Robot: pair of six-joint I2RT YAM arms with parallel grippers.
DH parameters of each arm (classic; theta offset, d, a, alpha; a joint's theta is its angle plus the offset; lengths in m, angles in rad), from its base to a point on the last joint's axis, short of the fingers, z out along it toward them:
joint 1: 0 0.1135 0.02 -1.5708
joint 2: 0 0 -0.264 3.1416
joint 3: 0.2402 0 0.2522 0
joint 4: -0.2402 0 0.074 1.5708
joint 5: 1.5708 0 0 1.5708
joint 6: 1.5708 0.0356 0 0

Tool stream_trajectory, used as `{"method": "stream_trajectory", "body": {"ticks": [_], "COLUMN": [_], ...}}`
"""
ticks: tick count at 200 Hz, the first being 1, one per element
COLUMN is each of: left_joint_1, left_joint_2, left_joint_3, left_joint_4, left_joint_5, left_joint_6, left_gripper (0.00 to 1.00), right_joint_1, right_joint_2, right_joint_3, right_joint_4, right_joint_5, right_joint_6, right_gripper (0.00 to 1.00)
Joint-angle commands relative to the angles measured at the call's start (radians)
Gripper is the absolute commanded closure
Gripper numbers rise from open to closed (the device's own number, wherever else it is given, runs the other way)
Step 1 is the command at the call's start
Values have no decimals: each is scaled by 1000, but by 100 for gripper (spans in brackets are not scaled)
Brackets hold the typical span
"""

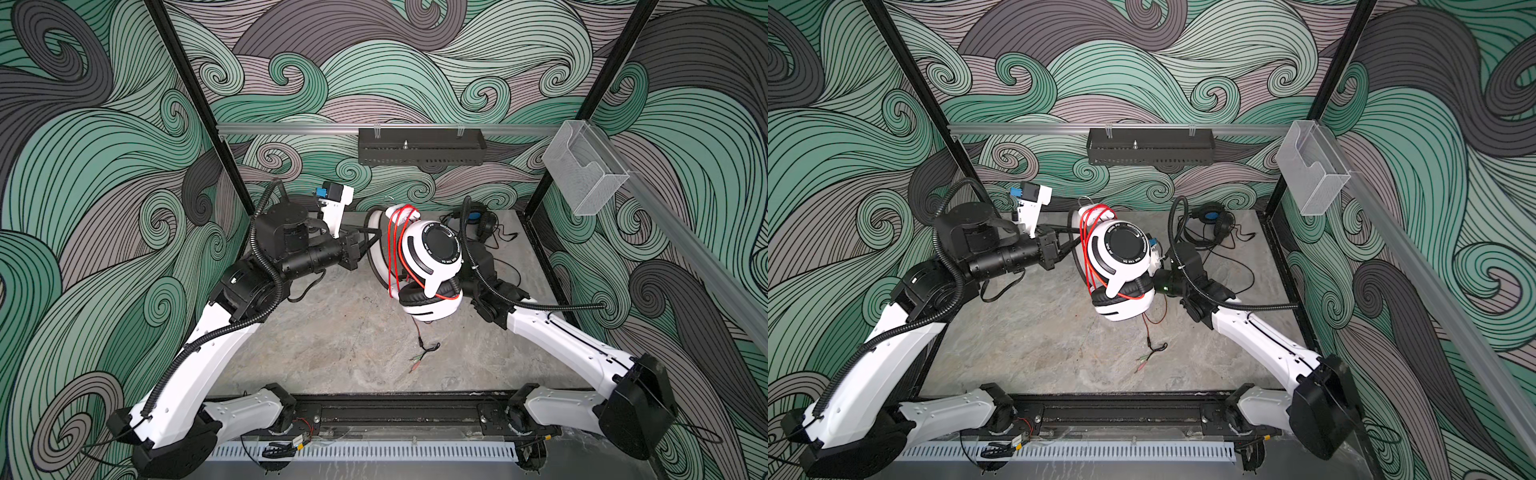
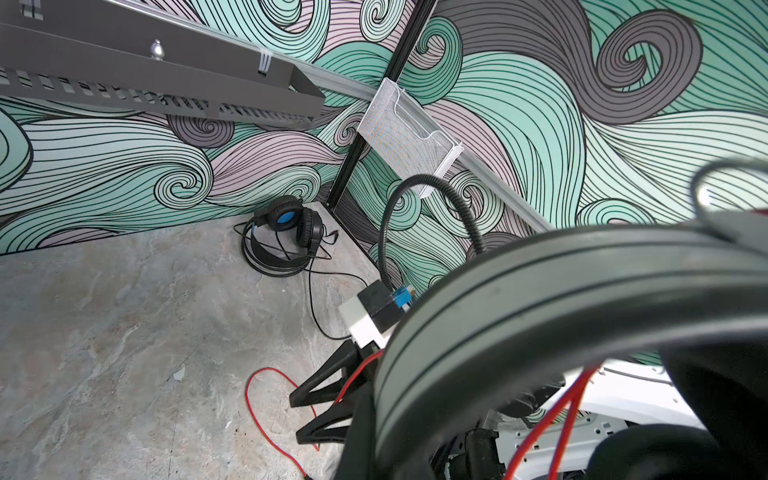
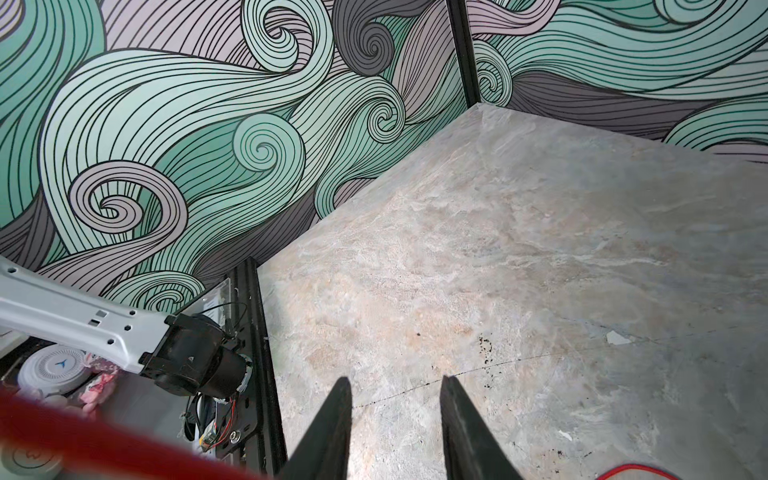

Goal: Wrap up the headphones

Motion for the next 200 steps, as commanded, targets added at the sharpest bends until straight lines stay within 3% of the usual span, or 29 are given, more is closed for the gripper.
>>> {"method": "stream_trajectory", "body": {"ticks": [1, 34, 83, 141, 167, 200], "left_joint_1": [-5, -3, 3, 66, 118, 136], "left_joint_2": [-5, -5, -8, 1, 37, 47], "left_joint_3": [77, 113, 126, 171, 185, 97], "left_joint_4": [92, 108, 137, 57, -31, -57], "left_joint_5": [-17, -69, -199, -528, -580, -669], "left_joint_6": [-84, -107, -148, -195, -205, -129], "left_gripper": [100, 100, 100, 100, 100, 100], "right_joint_1": [-5, -4, 16, 191, 297, 387], "right_joint_2": [25, 56, 52, -90, -127, -141], "right_joint_3": [-31, -81, -104, -12, 62, 184], "right_joint_4": [55, 81, 4, -352, -481, -618], "right_joint_5": [-50, -72, -77, 203, 347, 476], "right_joint_6": [26, 47, 17, -212, -280, -355], "right_gripper": [66, 71, 100, 100, 100, 100]}}
